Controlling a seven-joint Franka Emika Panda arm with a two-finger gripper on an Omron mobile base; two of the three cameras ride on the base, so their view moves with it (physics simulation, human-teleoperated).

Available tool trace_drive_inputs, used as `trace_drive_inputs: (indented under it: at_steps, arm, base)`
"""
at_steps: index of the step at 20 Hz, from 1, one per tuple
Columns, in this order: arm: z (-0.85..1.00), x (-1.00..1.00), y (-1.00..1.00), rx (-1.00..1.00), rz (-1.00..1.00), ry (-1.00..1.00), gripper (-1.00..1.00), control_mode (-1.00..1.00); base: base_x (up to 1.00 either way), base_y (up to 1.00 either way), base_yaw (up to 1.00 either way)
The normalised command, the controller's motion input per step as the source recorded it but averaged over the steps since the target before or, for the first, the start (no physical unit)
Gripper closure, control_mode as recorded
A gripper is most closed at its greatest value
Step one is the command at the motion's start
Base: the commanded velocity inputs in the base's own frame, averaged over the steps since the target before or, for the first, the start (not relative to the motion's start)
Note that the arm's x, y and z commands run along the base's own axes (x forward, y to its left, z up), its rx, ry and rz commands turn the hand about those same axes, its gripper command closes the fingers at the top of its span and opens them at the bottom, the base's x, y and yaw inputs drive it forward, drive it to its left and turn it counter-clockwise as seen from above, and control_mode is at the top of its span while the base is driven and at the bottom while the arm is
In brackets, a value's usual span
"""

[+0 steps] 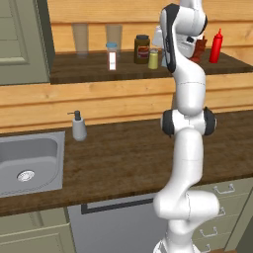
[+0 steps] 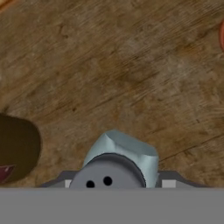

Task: Put the shaker and condiment bottle from the counter next to their counterparts in the cabinet.

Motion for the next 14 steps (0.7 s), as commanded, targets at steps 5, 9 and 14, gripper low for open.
trace_drive_inputs:
  at_steps: [5, 9, 14]
  arm:
    - [0.0, 0.06, 0.0, 0.0, 0.0, 0.05, 1.0, -1.0]
    - [0.07, 0.13, -0.06, 0.02, 0.0, 0.08, 1.0, -1.0]
    - [0.07, 0.15, -0.01, 0.01, 0.03, 0.15, 1.0, -1.0]
  base:
    - [0.0, 0.0, 0.0]
    - [0.0, 0.0, 0.0]
    - [0.0, 0.0, 0.0]
